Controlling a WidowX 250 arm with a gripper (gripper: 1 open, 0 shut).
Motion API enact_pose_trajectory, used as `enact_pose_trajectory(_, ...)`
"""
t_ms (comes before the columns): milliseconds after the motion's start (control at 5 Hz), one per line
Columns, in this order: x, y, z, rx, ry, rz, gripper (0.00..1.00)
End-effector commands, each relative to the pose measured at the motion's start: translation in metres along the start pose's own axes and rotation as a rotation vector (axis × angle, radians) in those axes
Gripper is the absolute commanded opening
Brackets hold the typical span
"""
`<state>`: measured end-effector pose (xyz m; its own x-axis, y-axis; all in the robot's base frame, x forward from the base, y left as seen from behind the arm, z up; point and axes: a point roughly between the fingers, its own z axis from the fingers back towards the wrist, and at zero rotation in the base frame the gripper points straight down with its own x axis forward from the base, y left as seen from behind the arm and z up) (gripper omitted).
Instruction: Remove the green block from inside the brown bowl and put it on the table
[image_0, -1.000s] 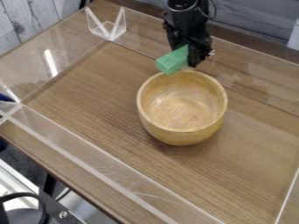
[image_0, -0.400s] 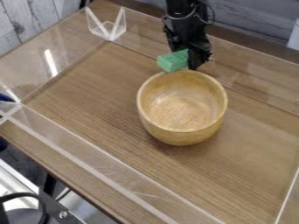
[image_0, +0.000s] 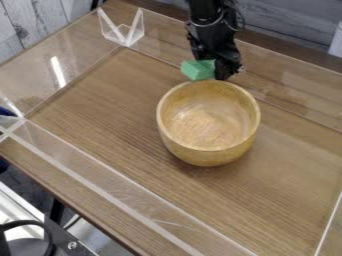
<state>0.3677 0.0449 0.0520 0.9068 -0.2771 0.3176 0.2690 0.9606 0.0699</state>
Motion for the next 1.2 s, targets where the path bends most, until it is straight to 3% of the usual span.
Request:
enact_pose_trajectory(0,0.006,0.003,0.007,0.014,-0.031,0.002,0.0)
enact_pose_trajectory(1000,-0.007,0.004,0.01,0.003,-0.011,0.029,0.0)
